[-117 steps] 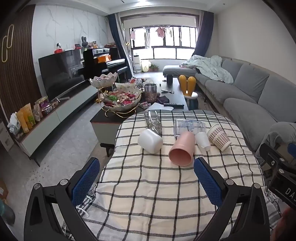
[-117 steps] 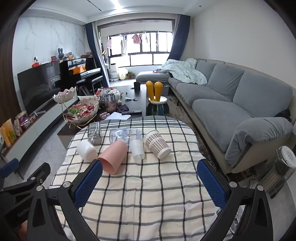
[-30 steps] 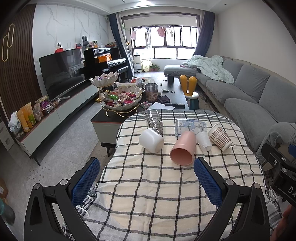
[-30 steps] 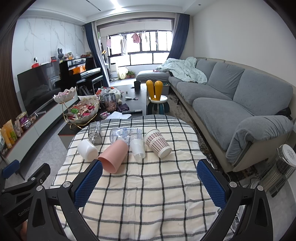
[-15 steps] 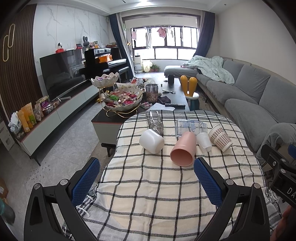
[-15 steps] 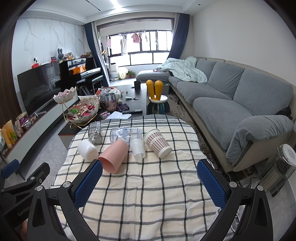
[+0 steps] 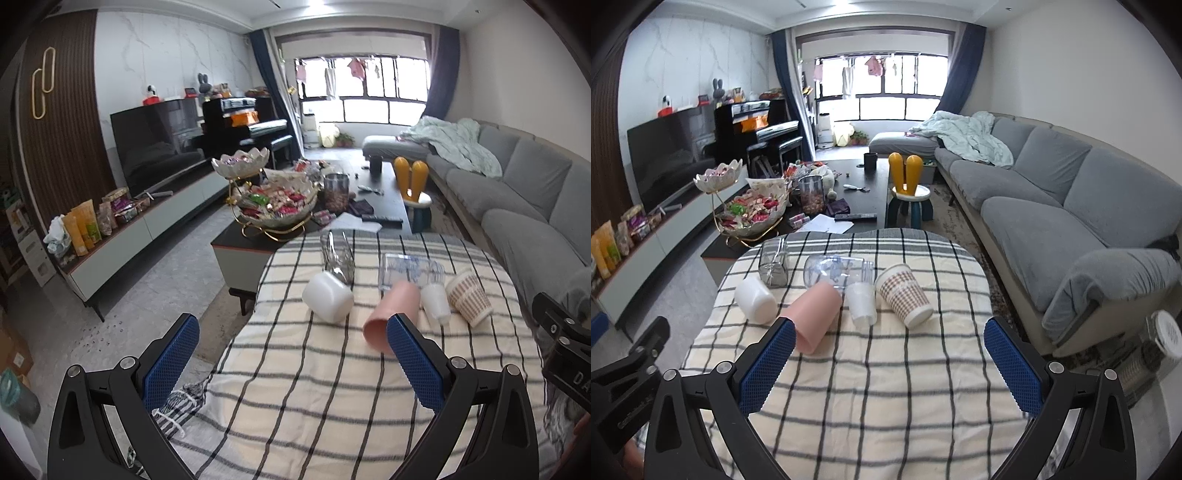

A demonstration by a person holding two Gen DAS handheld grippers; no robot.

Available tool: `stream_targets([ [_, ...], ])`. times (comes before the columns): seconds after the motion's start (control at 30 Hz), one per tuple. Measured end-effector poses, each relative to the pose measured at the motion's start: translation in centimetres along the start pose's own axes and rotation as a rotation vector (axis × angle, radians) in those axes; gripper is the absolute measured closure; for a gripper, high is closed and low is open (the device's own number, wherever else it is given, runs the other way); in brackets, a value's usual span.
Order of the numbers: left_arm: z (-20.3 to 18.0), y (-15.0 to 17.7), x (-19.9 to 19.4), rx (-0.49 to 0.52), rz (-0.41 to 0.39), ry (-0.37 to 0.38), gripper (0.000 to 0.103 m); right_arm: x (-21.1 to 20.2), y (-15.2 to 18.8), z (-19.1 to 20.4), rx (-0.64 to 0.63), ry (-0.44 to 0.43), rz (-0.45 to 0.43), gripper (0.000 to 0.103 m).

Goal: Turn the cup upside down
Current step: 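Reach the right gripper to the clear Happy Cat bottle and grasp it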

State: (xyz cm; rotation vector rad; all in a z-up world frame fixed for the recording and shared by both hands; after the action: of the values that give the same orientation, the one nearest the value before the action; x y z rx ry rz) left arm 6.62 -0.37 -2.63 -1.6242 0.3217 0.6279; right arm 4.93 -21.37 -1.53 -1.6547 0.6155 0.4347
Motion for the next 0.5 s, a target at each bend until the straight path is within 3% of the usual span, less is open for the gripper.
stream_targets([
  [0.2, -1.5, -1.5, 1.7, -0.035, 0.004, -0.021, 0.000, 3.6, -2.9, 0.7, -0.121, -0.057, 0.057, 0.001],
  [0.37, -2.3, -3.0, 3.4, -0.093, 0.013, -0.064, 0.000, 8.0, -4.8, 1.7, -0.220, -0.130, 0.162, 0.001],
  [0.5, -2.3, -3.9, 5.4, -0.152, 0.047, -0.140, 0.000, 11.6, -6.4, 2.6, -0.311, -0.179, 0.243, 0.001],
])
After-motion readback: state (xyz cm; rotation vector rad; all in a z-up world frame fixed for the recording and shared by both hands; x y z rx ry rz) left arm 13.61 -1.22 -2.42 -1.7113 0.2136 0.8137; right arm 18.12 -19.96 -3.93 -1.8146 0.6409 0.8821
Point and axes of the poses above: each gripper's, at about its wrist camera, not at the fingertips, and x roughly the way its jaws point, z to its left, y to its underside, the point moved 5 cm from there along x, roughly the way its jaws point, and after that the axes turned 10 degrees about -x, right-handed, at the moved point
